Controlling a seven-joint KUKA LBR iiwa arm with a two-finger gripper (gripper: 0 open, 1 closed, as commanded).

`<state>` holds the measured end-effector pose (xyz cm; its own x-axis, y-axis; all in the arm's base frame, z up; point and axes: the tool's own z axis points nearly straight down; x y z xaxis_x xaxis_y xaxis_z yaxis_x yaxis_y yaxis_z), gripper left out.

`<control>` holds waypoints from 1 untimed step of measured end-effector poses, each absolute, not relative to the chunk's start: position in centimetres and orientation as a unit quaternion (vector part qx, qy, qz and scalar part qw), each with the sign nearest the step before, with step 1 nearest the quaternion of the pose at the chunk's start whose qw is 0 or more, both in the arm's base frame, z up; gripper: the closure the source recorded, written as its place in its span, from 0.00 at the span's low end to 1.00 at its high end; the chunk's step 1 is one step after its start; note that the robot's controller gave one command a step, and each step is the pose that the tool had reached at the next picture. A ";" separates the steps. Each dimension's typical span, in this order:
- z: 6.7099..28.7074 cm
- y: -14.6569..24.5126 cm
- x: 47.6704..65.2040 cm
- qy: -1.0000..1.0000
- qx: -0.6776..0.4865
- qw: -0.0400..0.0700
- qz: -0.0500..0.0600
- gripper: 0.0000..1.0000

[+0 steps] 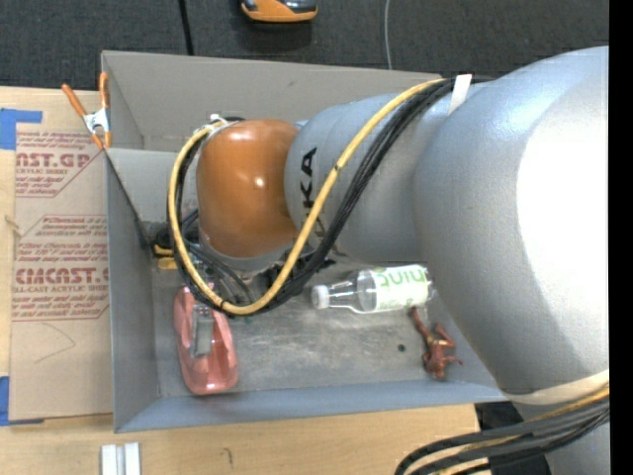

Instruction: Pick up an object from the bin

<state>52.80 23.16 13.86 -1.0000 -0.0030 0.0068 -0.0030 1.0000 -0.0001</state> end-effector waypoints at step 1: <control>14.3 23.1 53.0 -1.000 0.000 0.000 -0.001 0.00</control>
Offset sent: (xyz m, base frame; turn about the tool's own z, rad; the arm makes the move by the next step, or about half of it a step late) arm 0.0509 0.0096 -0.0686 -0.4103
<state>53.04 23.05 14.31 -1.0000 -0.0006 -0.0004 -0.0006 1.0000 0.0017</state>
